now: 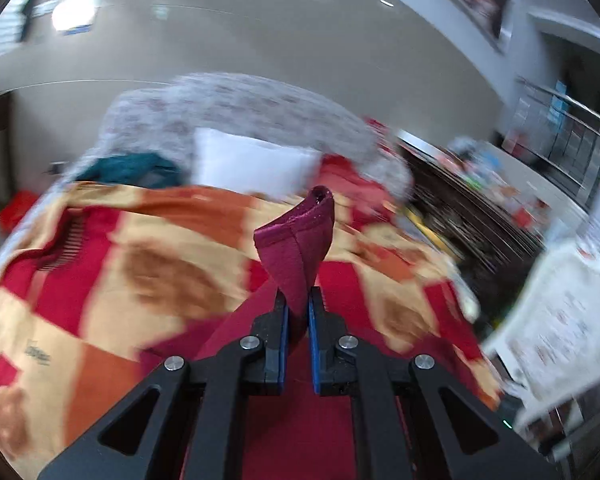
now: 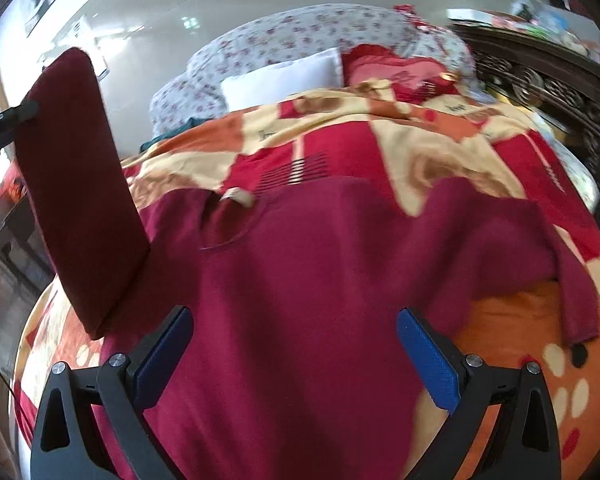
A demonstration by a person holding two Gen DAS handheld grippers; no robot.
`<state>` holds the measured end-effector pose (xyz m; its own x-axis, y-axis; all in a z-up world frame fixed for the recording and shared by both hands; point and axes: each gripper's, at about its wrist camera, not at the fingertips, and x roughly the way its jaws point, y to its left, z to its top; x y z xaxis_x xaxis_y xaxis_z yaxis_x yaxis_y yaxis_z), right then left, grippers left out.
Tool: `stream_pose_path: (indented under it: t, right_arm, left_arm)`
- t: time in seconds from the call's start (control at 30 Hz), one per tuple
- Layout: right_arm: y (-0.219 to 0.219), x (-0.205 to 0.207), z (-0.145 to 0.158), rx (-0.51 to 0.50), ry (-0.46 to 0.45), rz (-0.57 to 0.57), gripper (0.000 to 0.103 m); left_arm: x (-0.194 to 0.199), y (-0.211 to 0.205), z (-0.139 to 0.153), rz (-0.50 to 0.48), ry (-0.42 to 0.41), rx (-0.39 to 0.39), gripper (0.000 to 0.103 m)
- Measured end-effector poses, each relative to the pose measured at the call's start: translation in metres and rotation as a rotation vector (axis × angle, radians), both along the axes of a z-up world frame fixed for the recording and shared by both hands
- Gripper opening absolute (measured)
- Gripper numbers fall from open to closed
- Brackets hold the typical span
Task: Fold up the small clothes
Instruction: 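Close the left tool on the sleeve and lift it, then fold the held sleeve across the sweatshirt body and open the left tool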
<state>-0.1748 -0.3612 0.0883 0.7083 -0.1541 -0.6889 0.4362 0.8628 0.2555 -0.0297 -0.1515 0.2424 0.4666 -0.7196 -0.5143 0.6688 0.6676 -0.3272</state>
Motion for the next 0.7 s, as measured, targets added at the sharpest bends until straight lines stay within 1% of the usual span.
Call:
stream_pose_path:
  t: [0.07,0.1,0.17,0.2,0.23,0.27,0.37,0.4,0.47,0.5,0.53,0.57,0.6,0.67,0.7]
  right_arm:
    - [-0.014,-0.016,-0.002,0.020,-0.001,-0.037,0.103]
    - [-0.020,-0.023,-0.003,0.032,-0.002,-0.052,0.103]
    - [-0.035,-0.039,-0.006,0.062,-0.010,-0.092,0.103]
    - [-0.043,-0.047,-0.009,0.075,-0.009,-0.117,0.103]
    - [-0.049,-0.052,-0.010,0.084,-0.007,-0.133,0.103]
    - [-0.055,-0.057,-0.013,0.097,-0.003,-0.148,0.103]
    - [-0.064,-0.066,-0.017,0.127,0.004,-0.163,0.103]
    - [-0.065,-0.069,-0.019,0.130,-0.001,-0.162,0.103]
    - [-0.061,-0.071,-0.019,0.132,-0.011,-0.137,0.103]
    - [-0.058,-0.071,-0.020,0.127,-0.007,-0.122,0.103]
    - [-0.053,-0.070,-0.020,0.114,0.001,-0.096,0.103]
    - [-0.049,-0.067,-0.020,0.100,0.007,-0.078,0.103]
    - [-0.047,-0.066,-0.020,0.091,0.011,-0.067,0.103]
    - [-0.040,-0.060,-0.022,0.070,0.022,-0.035,0.103]
    - [-0.039,-0.057,-0.023,0.065,0.026,-0.024,0.103]
  left_arm:
    - [-0.028,-0.030,-0.012,-0.089,0.013,0.027,0.008]
    - [-0.044,-0.047,-0.024,-0.144,0.030,0.054,0.008]
    - [-0.070,-0.070,-0.049,-0.221,0.052,0.104,0.008]
    - [-0.086,-0.082,-0.070,-0.259,0.057,0.147,0.008]
    - [-0.095,-0.090,-0.082,-0.278,0.052,0.180,0.008]
    - [-0.107,-0.101,-0.100,-0.302,0.044,0.230,0.008]
    - [-0.117,-0.113,-0.133,-0.332,0.055,0.301,0.011]
    - [-0.117,-0.112,-0.141,-0.336,0.060,0.327,0.013]
    - [-0.115,-0.098,-0.145,-0.329,0.055,0.330,0.021]
    - [-0.112,-0.092,-0.145,-0.321,0.044,0.325,0.035]
    - [-0.109,-0.081,-0.143,-0.300,0.017,0.319,0.044]
    - [-0.105,-0.068,-0.138,-0.270,-0.014,0.315,0.062]
    - [-0.099,-0.053,-0.132,-0.226,-0.056,0.308,0.073]
    - [-0.085,-0.028,-0.125,-0.148,-0.117,0.306,0.074]
    - [-0.073,-0.016,-0.123,-0.102,-0.138,0.325,0.075]
